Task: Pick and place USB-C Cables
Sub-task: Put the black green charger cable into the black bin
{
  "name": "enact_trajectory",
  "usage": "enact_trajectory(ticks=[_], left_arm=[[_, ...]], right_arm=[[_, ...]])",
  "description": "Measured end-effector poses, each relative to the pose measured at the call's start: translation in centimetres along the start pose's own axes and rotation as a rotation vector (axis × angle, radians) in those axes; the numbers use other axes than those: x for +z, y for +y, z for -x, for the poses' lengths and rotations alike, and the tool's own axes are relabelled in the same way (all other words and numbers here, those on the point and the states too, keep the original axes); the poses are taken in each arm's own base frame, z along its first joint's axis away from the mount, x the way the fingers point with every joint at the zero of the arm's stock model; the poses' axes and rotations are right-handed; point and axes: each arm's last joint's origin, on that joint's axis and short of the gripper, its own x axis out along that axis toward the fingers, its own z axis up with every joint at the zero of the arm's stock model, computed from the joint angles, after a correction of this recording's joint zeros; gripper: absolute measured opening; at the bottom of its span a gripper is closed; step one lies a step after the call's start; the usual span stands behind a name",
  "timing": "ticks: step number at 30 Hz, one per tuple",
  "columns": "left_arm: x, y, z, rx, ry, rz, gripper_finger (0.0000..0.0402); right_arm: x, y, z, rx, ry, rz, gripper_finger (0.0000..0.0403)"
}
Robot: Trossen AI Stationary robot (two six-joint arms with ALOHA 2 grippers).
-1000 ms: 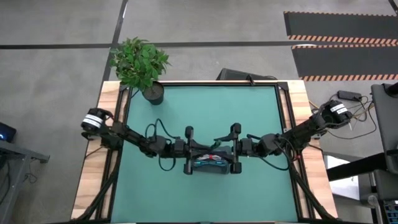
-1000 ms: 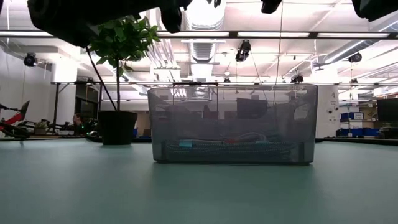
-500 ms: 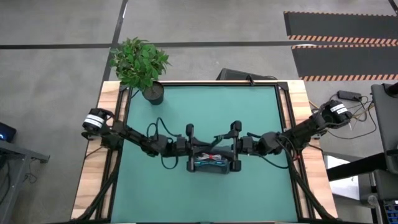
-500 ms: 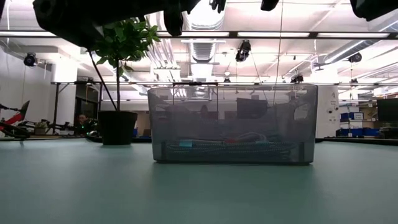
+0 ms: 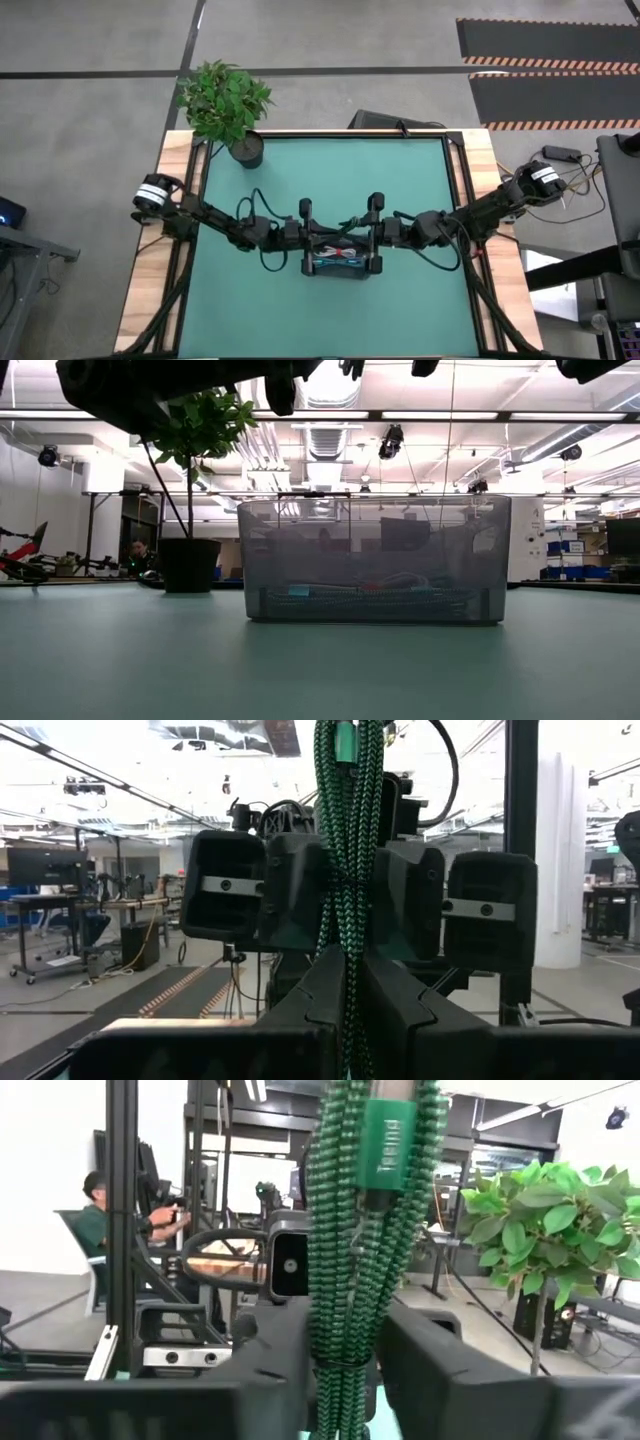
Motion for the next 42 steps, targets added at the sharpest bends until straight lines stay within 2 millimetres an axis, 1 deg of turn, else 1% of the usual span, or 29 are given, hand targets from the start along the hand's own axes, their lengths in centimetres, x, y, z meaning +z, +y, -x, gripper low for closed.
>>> enact_trajectory(ticks=[3,4,8,10,12,16,20,23,27,31,36,42], left_arm=[[0.0,0.0,0.0,0.000,-0.001,0.000,0.0008],[0.0,0.0,0.0,0.000,-0.001,0.000,0.0008],[0.0,0.0,0.1,0.000,0.003,0.020,0.0011],[-0.1,0.0,0.1,-0.005,0.009,0.022,0.0022],[-0.2,0.0,0.1,-0.009,0.017,0.020,0.0042],[-0.3,-0.1,0.2,-0.014,0.045,0.014,0.0097],[0.0,-0.1,0.2,-0.019,0.064,0.009,0.0147],[0.5,0.0,0.3,-0.022,0.116,-0.005,0.0171],[1.0,-0.1,0.9,-0.040,0.245,-0.039,0.0184],[2.3,-0.1,1.7,-0.057,0.354,-0.068,0.0185],[4.3,0.5,2.8,-0.051,0.436,-0.102,0.0185],[6.9,1.7,4.5,0.072,0.493,-0.178,0.0185]], right_arm=[[0.0,0.0,0.0,-0.001,0.000,0.015,0.0037],[0.0,0.0,0.0,-0.001,0.000,0.018,0.0026],[-0.1,0.0,0.0,0.003,0.019,0.004,0.0028],[-0.2,0.0,0.1,0.007,0.031,0.002,0.0028],[-0.3,0.1,0.1,0.010,0.047,0.008,0.0028],[-0.5,0.1,0.1,0.010,0.063,0.016,0.0028],[-0.2,0.0,0.2,0.009,0.059,0.010,0.0028],[0.1,-0.2,0.4,0.014,0.081,-0.007,0.0028],[0.5,-0.4,0.9,0.026,0.134,-0.041,0.0028],[1.3,-0.6,1.0,0.033,0.228,-0.057,0.0028],[2.8,-0.6,0.2,0.041,0.359,-0.046,0.0028],[5.1,-0.6,-1.0,0.020,0.567,-0.073,0.0028]])
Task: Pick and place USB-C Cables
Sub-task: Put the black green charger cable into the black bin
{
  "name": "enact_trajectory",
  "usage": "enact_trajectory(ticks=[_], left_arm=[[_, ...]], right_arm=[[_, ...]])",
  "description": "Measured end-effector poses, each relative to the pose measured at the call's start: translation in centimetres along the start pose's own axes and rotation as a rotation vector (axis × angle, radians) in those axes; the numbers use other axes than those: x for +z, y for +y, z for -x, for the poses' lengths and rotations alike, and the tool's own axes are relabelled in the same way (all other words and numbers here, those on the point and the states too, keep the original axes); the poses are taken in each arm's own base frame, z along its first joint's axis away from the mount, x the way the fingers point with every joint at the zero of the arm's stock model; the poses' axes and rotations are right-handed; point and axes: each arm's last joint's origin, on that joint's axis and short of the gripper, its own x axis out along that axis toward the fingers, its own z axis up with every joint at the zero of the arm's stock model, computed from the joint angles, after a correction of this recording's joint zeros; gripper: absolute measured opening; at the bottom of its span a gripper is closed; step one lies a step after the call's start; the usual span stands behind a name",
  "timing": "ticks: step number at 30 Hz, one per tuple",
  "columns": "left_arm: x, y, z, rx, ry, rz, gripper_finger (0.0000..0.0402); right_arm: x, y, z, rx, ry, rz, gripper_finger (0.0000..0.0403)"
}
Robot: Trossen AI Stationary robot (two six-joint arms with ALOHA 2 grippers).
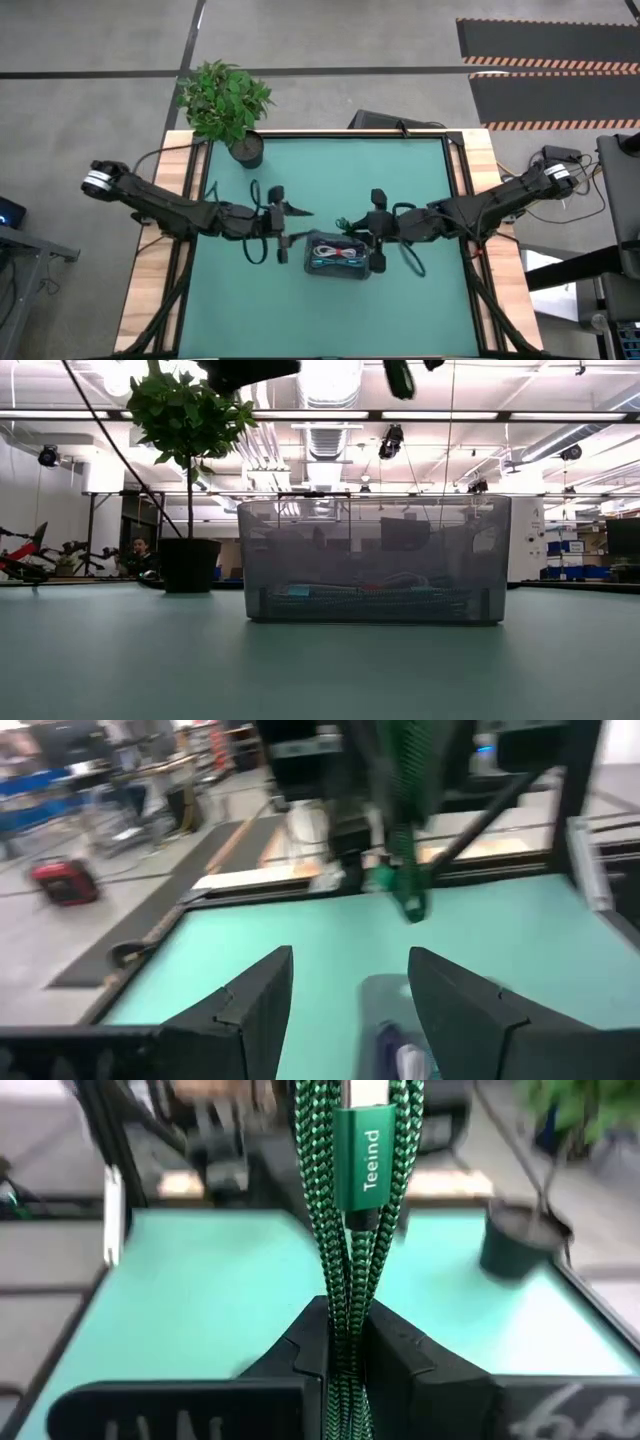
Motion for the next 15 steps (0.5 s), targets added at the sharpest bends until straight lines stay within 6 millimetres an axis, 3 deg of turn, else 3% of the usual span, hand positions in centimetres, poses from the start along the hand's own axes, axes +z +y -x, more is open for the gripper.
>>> enact_trajectory(ticks=[6,15], left_arm=[[0.6,1.0,1.4,0.099,0.022,-0.001,0.0185],[1.1,1.5,2.0,0.186,0.019,-0.093,0.0185]], right_arm=[[1.1,0.5,-0.7,-0.036,0.248,-0.073,0.0028],[2.7,1.3,-2.4,-0.044,0.584,-0.169,0.0028]])
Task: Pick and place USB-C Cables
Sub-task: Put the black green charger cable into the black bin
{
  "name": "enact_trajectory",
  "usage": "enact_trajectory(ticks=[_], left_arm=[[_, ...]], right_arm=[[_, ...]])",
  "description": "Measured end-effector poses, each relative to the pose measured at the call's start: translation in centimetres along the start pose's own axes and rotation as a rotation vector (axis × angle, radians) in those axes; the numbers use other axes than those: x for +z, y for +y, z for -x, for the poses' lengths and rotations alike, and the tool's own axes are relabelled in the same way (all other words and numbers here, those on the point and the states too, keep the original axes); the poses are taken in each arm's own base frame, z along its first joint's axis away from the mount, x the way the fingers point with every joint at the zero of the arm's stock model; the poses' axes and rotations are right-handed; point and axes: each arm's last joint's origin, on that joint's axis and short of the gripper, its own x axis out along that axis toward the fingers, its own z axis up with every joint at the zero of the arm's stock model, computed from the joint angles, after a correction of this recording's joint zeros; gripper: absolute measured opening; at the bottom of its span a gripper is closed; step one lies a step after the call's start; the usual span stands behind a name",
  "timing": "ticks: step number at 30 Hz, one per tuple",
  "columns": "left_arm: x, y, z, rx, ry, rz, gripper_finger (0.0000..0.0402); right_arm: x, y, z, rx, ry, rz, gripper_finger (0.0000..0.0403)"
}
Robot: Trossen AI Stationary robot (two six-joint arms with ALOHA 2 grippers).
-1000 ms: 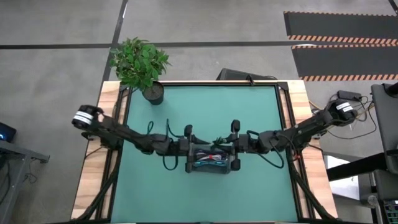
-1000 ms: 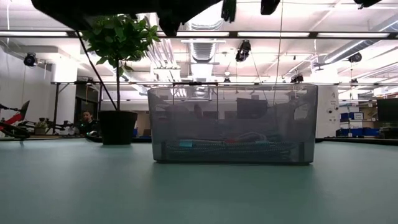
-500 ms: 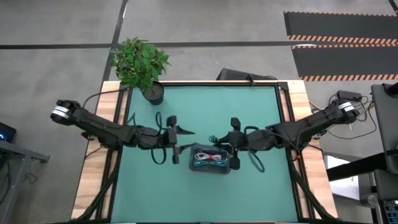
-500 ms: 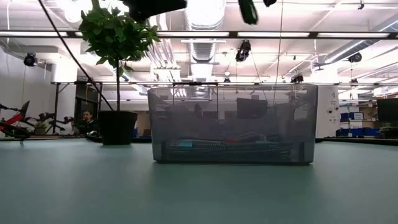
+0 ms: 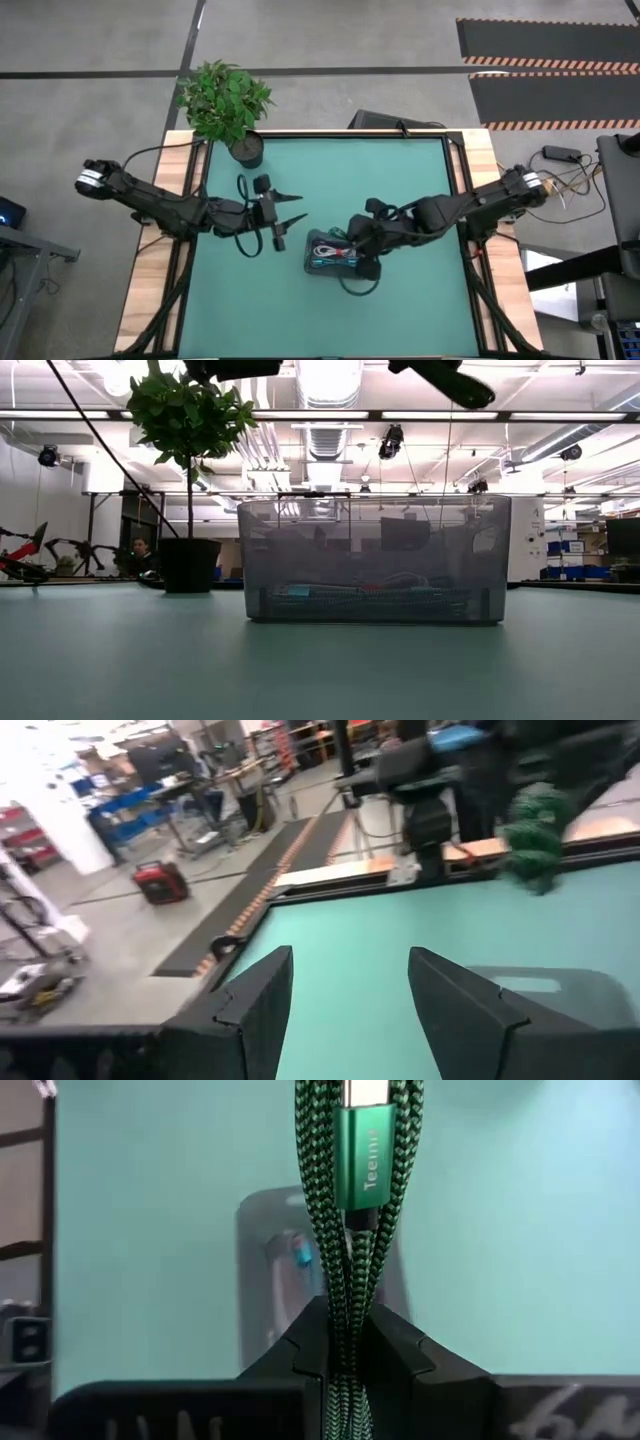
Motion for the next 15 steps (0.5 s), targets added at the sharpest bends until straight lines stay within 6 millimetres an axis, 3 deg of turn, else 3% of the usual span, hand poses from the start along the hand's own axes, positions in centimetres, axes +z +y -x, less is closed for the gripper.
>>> enact_trajectory(ticks=[9,15], left_arm=[[0.1,0.5,0.5,0.047,0.020,-0.012,0.0185],[0.2,0.8,1.1,0.042,0.028,-0.016,0.0185]], right_arm=[[2.3,0.5,-3.7,0.071,0.196,-0.054,0.0028],[2.7,-0.2,-6.3,0.143,0.342,-0.095,0.0028]])
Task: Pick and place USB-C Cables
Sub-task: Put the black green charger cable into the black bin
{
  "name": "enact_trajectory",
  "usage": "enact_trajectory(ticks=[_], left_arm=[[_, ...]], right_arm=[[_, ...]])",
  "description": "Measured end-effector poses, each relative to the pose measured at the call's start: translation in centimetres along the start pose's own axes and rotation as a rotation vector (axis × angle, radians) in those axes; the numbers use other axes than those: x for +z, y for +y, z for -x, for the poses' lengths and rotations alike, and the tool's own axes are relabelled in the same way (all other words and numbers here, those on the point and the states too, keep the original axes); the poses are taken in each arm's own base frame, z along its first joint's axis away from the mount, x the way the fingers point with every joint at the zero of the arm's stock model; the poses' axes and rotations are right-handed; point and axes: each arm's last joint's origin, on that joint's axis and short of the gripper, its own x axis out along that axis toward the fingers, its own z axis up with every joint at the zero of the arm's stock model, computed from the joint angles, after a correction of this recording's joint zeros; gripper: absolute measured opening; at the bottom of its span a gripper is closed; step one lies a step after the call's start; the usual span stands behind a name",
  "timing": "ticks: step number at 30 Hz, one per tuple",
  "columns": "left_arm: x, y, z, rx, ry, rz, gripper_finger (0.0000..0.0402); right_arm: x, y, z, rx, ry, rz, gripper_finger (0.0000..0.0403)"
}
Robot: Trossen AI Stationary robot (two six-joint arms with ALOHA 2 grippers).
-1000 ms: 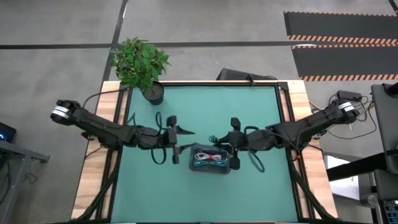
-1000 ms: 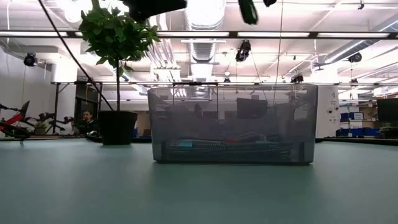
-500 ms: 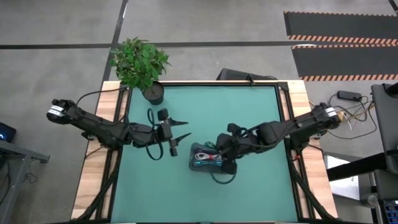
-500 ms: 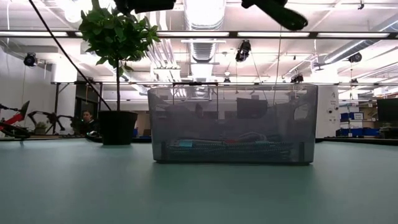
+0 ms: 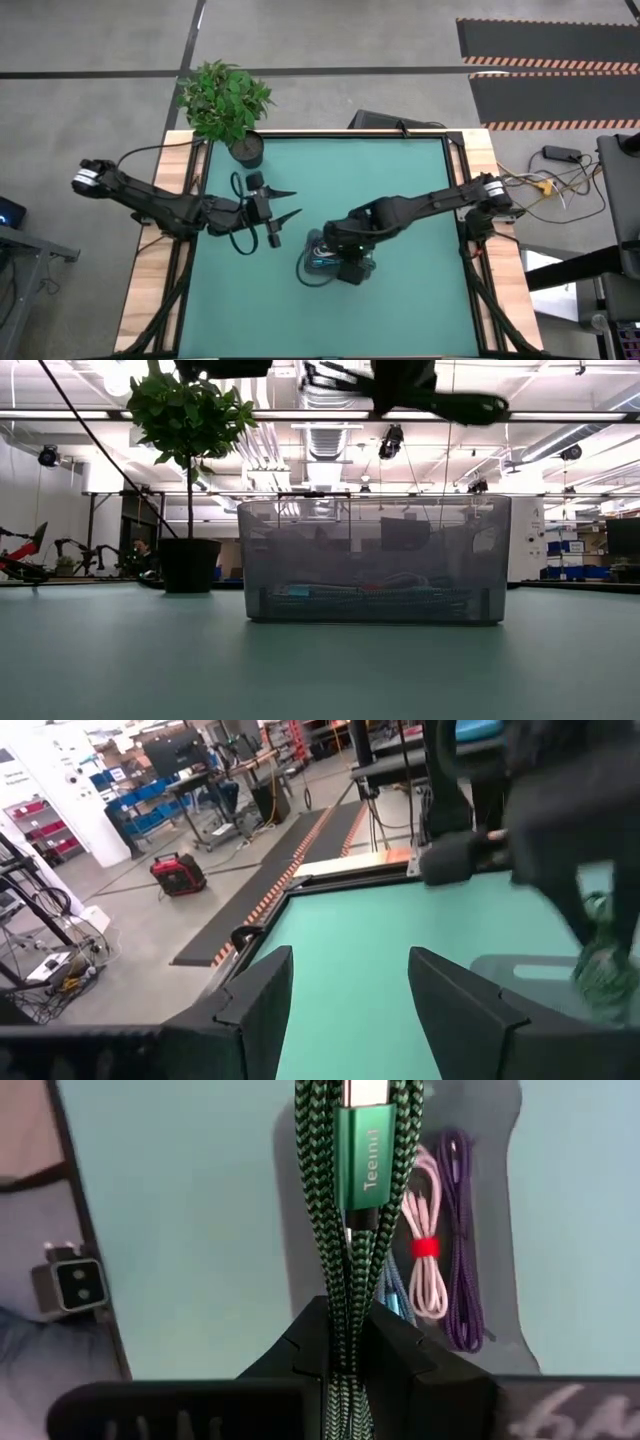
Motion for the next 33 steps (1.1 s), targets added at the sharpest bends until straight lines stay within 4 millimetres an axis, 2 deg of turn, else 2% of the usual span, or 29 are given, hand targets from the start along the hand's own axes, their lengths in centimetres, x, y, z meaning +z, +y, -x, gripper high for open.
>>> enact_trajectory(ticks=[7,20,33], left_arm=[[0.4,0.4,0.4,0.003,-0.018,0.014,0.0185],[0.4,0.8,1.0,0.007,-0.003,0.023,0.0185],[0.4,1.5,1.9,0.002,0.015,0.068,0.0185]], right_arm=[[0.8,-1.4,-2.0,0.022,0.086,0.033,0.0028],[2.5,-3.5,-5.4,0.020,0.101,0.095,0.0028],[2.4,-4.2,-9.5,-0.011,0.208,0.094,0.0028]])
